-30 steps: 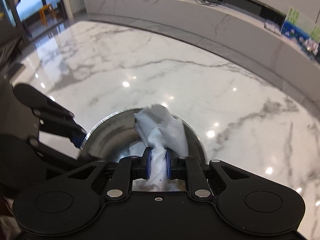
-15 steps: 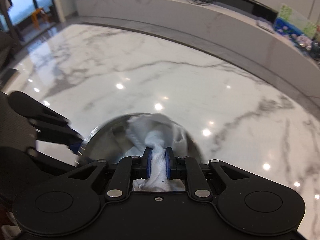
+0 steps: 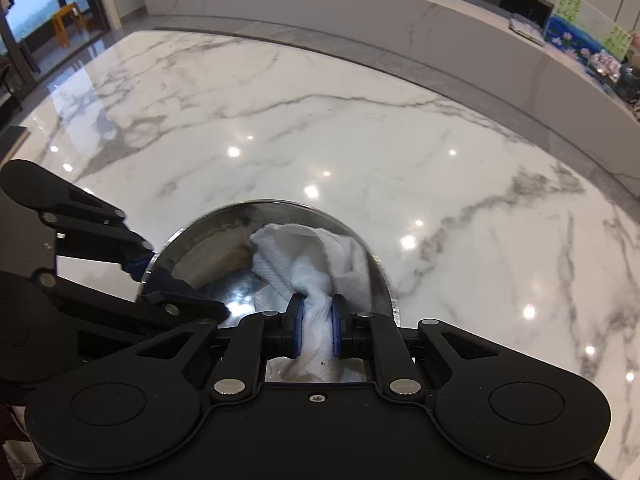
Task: Clean bowl
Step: 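Wipe around the bowl interior with the towel in the right gripper while the left gripper holds the rim, then keep wiping the bowl interior with the right gripper while the left gripper steadies the rim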
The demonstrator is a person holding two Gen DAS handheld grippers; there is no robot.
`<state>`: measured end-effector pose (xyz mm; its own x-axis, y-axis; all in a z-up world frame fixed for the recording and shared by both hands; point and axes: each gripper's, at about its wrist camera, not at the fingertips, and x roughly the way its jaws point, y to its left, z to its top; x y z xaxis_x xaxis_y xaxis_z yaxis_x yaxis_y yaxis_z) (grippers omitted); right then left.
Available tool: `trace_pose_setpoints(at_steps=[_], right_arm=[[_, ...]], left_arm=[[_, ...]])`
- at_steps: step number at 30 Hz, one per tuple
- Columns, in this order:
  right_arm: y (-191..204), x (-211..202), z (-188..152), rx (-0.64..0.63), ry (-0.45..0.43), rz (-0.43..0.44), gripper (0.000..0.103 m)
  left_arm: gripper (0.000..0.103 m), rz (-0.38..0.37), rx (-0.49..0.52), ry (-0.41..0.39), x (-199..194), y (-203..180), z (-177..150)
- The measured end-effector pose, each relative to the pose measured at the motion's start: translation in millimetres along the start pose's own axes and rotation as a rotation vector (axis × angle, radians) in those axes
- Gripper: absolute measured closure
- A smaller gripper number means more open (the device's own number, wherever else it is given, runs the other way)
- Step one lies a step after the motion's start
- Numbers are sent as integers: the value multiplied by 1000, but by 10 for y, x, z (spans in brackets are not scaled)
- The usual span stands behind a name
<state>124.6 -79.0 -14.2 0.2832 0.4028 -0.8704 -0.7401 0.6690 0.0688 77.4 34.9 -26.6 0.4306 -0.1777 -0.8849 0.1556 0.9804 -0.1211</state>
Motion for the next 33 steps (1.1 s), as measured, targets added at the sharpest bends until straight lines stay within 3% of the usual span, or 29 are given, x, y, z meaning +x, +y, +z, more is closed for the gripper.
trace_pose_setpoints(at_steps=[8,14,22,33], right_arm=[[43,-34,57,56,-27,137,90],[81,10,59,49,-18,74,91],[116,0,23,-33,17,-95,90],[94,-8,-42,-71,55,-87,86]], left_arm=[[80,1,18,-4,5,-42,-5],[80,-2,9,-2,9,-38,0],[80,5,-13,-5,23,6,16],[81,-2,11,-3,36,-49,1]])
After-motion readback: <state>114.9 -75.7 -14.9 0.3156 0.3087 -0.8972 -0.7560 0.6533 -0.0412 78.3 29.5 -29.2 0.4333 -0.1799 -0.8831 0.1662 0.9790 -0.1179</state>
